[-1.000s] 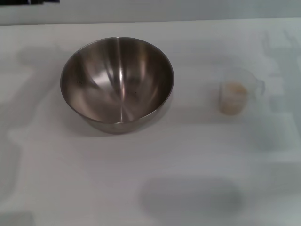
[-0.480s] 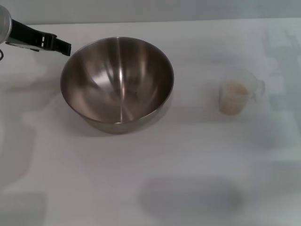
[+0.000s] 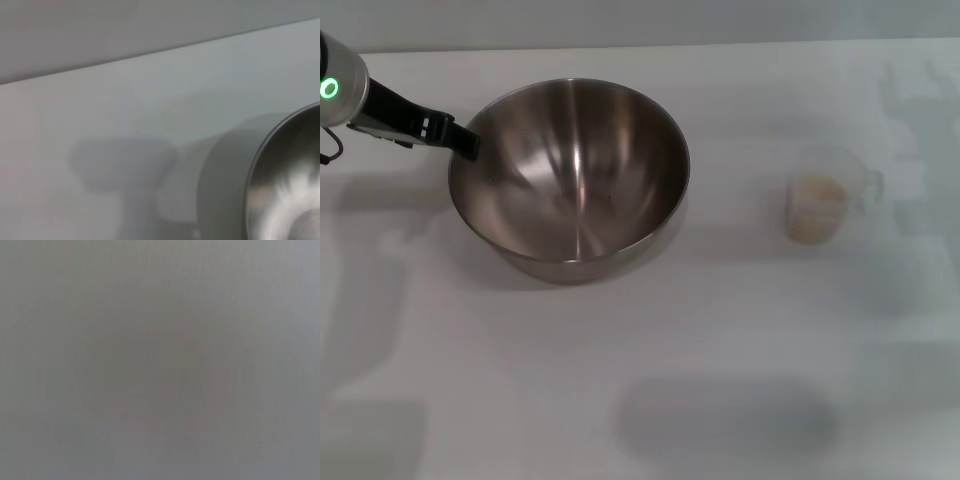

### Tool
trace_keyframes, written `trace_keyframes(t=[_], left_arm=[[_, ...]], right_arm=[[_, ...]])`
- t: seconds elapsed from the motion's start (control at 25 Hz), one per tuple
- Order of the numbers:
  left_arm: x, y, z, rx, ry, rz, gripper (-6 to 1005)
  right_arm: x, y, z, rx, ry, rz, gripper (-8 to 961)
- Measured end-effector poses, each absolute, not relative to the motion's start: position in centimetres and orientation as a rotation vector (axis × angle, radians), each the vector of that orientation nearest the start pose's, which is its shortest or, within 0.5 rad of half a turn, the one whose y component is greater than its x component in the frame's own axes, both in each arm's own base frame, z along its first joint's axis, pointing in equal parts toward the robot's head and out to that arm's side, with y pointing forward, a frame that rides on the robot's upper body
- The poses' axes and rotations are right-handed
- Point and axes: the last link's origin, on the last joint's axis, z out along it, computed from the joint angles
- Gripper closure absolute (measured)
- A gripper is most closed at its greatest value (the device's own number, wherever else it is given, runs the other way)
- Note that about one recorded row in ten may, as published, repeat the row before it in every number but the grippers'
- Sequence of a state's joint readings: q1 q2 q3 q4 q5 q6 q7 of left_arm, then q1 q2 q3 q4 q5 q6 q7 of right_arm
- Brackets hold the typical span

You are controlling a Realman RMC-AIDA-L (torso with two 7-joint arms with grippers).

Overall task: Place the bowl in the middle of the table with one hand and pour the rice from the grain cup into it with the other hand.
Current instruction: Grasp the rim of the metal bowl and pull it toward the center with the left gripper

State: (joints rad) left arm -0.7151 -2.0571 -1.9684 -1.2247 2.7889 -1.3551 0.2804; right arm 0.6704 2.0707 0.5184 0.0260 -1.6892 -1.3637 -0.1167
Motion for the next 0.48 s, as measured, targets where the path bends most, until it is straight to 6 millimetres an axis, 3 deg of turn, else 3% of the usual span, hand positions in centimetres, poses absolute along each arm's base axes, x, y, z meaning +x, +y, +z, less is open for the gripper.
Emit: trace_keyframes(t=[0.48], left_arm=[[-20.7,41.8,3.0,-2.131,-1.251,0.313,295]], right_arm=[[27.5,38.9,4.5,-1.361,0.139,0.672,403]])
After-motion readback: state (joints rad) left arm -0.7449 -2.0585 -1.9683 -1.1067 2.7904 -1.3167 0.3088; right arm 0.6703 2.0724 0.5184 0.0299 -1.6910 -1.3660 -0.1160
